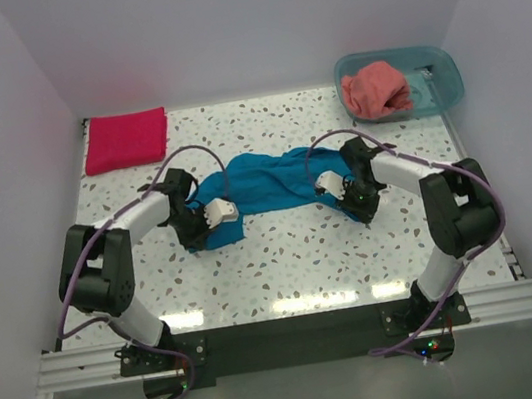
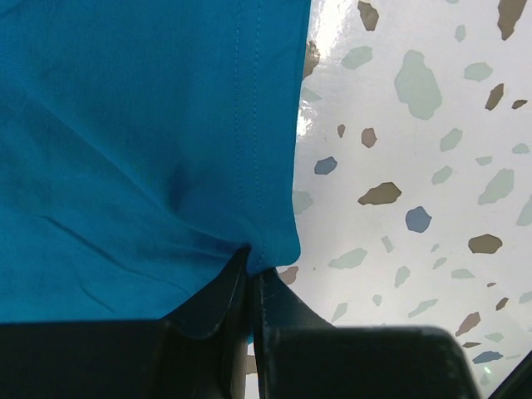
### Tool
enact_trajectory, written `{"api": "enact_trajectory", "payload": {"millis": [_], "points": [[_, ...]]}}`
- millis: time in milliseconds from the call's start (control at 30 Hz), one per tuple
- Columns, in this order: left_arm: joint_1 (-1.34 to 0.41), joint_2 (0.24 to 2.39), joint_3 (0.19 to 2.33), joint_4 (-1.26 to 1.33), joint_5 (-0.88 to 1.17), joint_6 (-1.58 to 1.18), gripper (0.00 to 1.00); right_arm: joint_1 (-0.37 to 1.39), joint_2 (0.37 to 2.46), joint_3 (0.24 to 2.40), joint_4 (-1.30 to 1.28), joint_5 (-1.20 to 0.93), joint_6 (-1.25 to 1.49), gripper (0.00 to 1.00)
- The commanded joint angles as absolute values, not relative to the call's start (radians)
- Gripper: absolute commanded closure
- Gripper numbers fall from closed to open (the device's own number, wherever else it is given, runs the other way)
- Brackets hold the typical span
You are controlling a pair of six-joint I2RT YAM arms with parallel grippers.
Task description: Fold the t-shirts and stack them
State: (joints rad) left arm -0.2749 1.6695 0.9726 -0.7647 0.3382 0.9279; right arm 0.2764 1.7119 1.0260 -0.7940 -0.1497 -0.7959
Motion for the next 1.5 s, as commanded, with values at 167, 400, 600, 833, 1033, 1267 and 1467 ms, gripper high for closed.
{"api": "enact_trajectory", "payload": {"millis": [167, 400, 600, 833, 1033, 1267, 1467], "points": [[-0.07, 1.655, 1.214, -0.945, 0.517, 0.864, 1.0, 0.258, 1.657, 1.069, -0.721, -0.032, -0.779, 1.0], [0.034, 1.712, 1.783, -0.942, 0.597, 0.678, 1.0, 0.173, 1.638, 1.611, -0.75, -0.083, -0.729, 1.0], [0.061, 1.709, 2.008, -0.639, 0.486, 0.427, 1.0, 0.121, 1.718, 1.998, -0.617, -0.014, -0.664, 1.0], [0.064, 1.574, 1.982, -0.332, 0.371, 0.327, 1.0, 0.117, 1.687, 2.126, -0.396, 0.061, -0.653, 1.0], [0.064, 1.476, 1.931, -0.262, 0.292, 0.319, 1.0, 0.115, 1.637, 2.141, -0.341, 0.077, -0.654, 1.0], [0.064, 1.293, 1.78, -0.173, 0.232, 0.292, 1.0, 0.118, 1.52, 2.108, -0.316, 0.087, -0.598, 1.0], [0.064, 1.227, 1.782, -0.103, 0.175, 0.276, 1.0, 0.117, 1.486, 2.117, -0.308, 0.084, -0.577, 1.0]]}}
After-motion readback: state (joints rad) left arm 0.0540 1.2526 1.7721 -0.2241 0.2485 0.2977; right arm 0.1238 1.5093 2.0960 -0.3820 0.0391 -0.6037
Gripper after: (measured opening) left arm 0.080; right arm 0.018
